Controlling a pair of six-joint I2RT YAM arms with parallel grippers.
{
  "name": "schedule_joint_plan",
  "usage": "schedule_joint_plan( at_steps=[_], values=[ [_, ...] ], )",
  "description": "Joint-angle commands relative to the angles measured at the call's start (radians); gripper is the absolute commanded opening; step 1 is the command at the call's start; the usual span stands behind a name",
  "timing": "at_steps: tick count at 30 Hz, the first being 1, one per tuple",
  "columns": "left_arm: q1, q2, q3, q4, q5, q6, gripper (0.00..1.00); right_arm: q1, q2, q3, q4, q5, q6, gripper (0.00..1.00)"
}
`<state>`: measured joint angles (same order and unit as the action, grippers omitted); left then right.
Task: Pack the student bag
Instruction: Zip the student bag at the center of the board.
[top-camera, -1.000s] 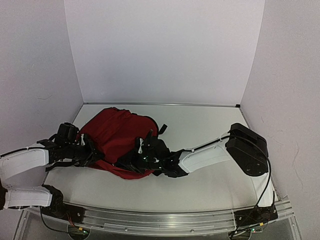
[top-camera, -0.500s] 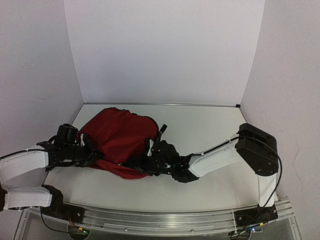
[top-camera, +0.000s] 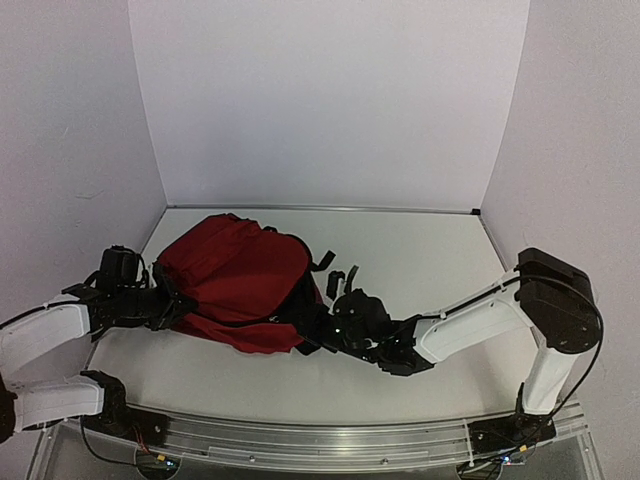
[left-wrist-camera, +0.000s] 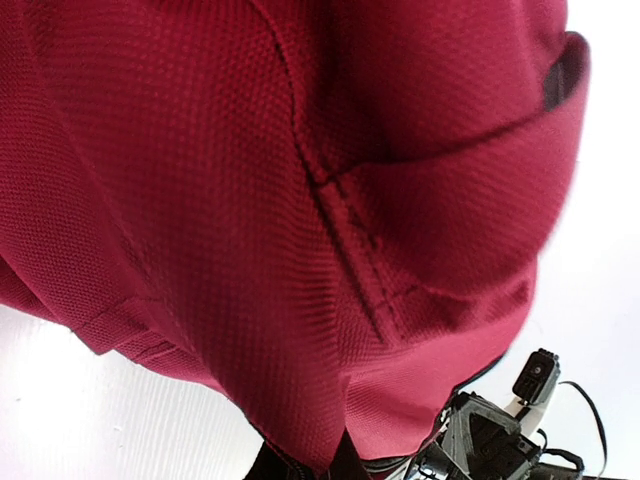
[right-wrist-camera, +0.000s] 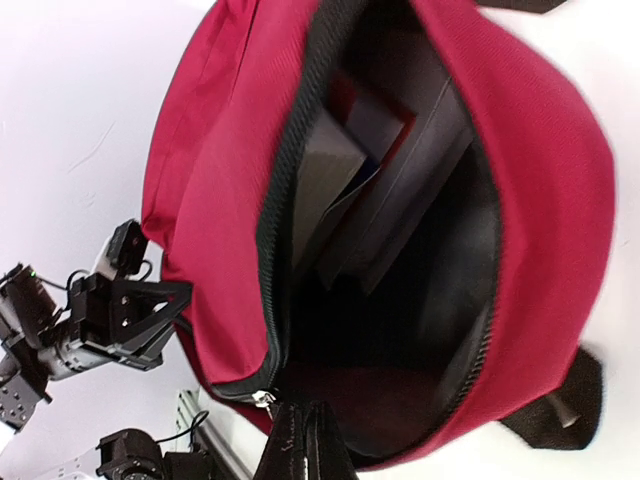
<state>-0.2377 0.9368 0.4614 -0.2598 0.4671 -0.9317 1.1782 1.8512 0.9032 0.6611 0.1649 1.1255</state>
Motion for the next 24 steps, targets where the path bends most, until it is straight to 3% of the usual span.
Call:
schedule_joint_plan(
  at_steps=[1, 4, 6, 10, 13, 16, 24],
  values=[
    [0.058, -0.051, 0.015, -0.055, -0.06, 0.065, 0.0, -0.012, -0.069, -0.035, -0.032, 0.122, -0.014, 0.0],
    [0.058, -0.041, 0.036, -0.057, -0.022, 0.107, 0.01, -0.024, -0.082, -0.029, -0.032, 0.123, -0.035, 0.0],
    [0.059, -0.02, 0.067, -0.06, 0.019, 0.171, 0.07, -0.029, -0.091, -0.016, -0.031, 0.113, -0.077, 0.0],
    [0.012, 0.018, 0.221, -0.124, 0.038, 0.287, 0.43, -0.034, -0.1, 0.026, -0.031, 0.068, -0.162, 0.0],
    [-0.096, 0.049, 0.351, -0.203, -0.069, 0.382, 0.56, -0.053, -0.097, 0.032, -0.029, 0.017, -0.167, 0.0],
    [-0.198, 0.094, 0.446, -0.223, -0.129, 0.448, 0.6, -0.074, -0.085, 0.03, -0.019, -0.026, -0.155, 0.0],
    [-0.548, 0.277, 0.523, -0.148, -0.277, 0.601, 0.64, -0.107, -0.073, 0.018, 0.015, -0.095, -0.126, 0.0]
  ],
)
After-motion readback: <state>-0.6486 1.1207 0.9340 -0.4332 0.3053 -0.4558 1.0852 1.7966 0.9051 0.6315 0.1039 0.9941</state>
